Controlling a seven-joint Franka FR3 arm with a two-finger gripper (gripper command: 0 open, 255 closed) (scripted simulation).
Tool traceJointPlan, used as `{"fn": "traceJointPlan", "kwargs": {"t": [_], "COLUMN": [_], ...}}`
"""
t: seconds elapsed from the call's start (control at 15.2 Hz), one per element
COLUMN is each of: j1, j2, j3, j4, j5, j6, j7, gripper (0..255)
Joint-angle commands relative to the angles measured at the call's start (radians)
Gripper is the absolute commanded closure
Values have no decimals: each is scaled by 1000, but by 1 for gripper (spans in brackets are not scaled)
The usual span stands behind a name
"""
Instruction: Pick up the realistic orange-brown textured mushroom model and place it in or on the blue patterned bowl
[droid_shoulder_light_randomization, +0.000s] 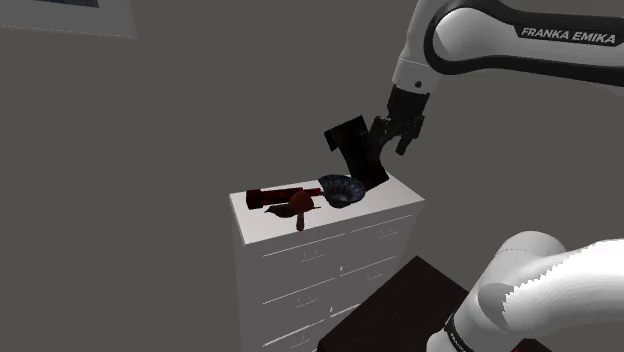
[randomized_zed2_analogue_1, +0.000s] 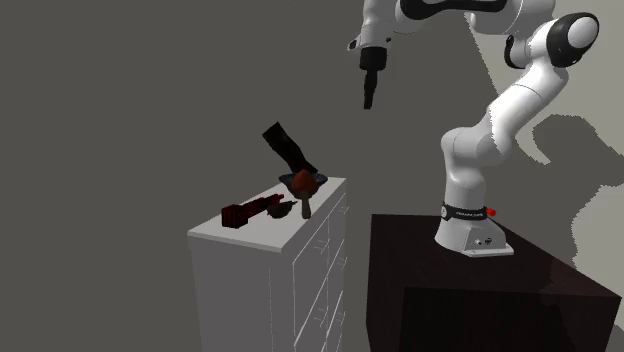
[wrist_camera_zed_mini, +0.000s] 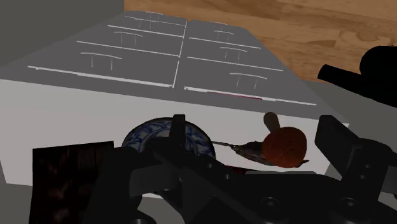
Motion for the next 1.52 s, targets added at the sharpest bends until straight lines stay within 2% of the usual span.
{"fn": "traceJointPlan", "kwargs": {"t": [0.0,0.73,1.12,1.45], "j1": [0,55,95,149], "j2": [0,533,812,1042], "j3": [0,108,165,197], "j4": [0,294,486,661], "j5": [0,-123,-226,-324], "j6": [0,34,-3,-58], "j7": [0,-103,-135,-165], "gripper": [0,0,0,0]}}
